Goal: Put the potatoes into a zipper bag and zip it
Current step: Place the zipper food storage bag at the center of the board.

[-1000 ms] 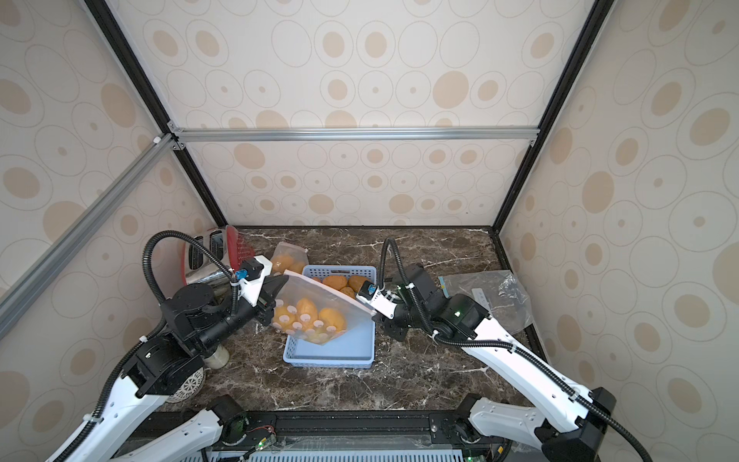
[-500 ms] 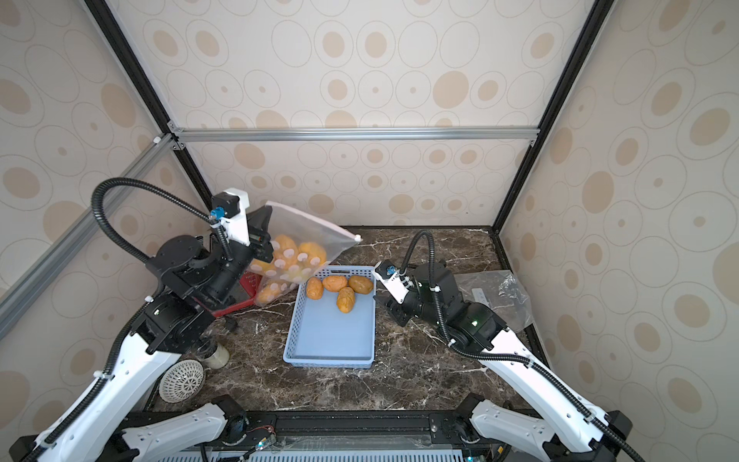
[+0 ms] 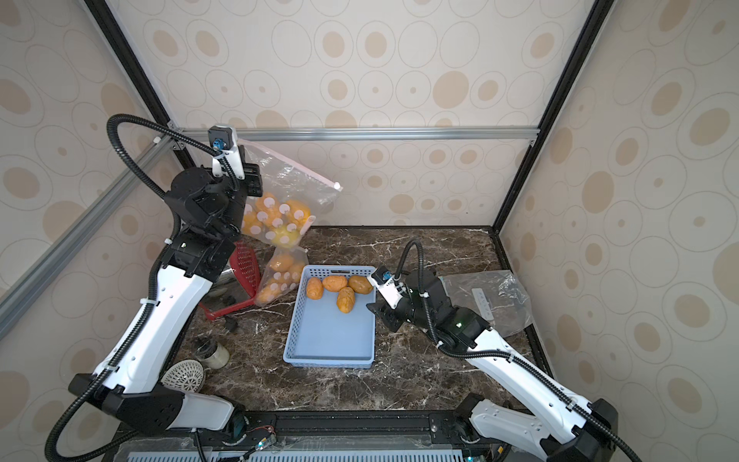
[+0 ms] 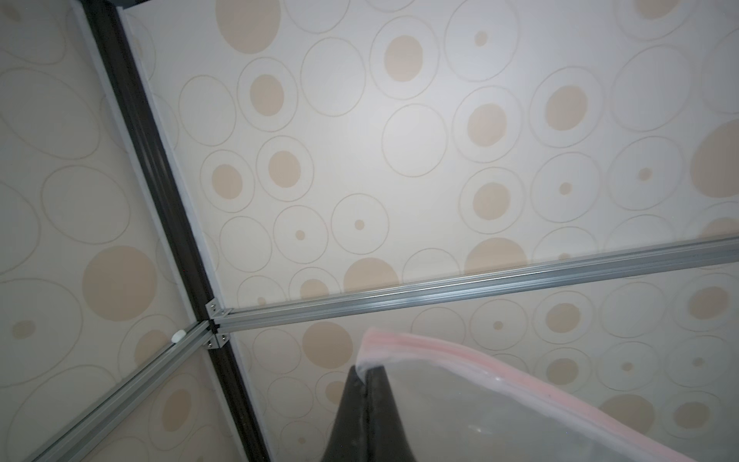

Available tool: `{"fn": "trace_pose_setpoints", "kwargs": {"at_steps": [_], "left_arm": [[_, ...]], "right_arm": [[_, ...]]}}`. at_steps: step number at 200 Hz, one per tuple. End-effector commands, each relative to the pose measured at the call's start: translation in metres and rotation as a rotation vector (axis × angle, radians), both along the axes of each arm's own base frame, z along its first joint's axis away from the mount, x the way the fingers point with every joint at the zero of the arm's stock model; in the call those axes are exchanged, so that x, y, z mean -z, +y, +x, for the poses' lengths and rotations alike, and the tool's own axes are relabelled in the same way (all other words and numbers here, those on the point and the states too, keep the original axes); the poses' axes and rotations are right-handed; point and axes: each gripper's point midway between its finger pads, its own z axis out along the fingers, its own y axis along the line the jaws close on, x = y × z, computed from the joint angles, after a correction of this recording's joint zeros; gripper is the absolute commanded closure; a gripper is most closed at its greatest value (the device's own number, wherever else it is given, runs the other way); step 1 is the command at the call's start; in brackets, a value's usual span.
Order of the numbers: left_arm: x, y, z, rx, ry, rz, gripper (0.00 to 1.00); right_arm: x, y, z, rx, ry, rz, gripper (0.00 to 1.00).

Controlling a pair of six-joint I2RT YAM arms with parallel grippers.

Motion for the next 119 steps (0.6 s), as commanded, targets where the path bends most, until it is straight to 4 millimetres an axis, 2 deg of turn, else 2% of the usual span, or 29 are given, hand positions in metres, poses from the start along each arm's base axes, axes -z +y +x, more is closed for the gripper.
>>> {"fn": "trace_pose_setpoints", "kwargs": {"at_steps": [1,33,46,51,67,94,119], "left_arm": [[-0.011,0.021,0.012,-0.018,-0.060,-0.036,1.00],[0.037,0.047,0.047,-0.023,-0.044,-0.067,1.00],[0.058,0.052,0.051,-0.005,-0.064,-0.070,1.00],[0.072,0.052,0.052,-0.001,-0.057,-0.069,1.00],[0.106,0.044,0.049,0.054,-0.044,-0.076,1.00],[0.186,0.016,0.042,0.232,0.061,-0.130,1.00],[0.252,0.003,0.022,0.325,0.146,-0.195,1.00]], "right_arm": [[-0.002,0.004,-0.002,-0.017,0.004,0.046,0.54],[0.003,0.005,-0.003,-0.021,0.021,0.034,0.54],[0.006,0.005,-0.002,-0.022,0.026,0.027,0.54],[0.006,0.005,-0.003,-0.025,0.027,0.028,0.54],[0.009,0.005,-0.003,-0.025,0.031,0.025,0.55],[0.010,0.006,-0.003,-0.029,0.032,0.034,0.54],[0.013,0.008,-0.004,-0.040,0.046,0.035,0.55]]}}
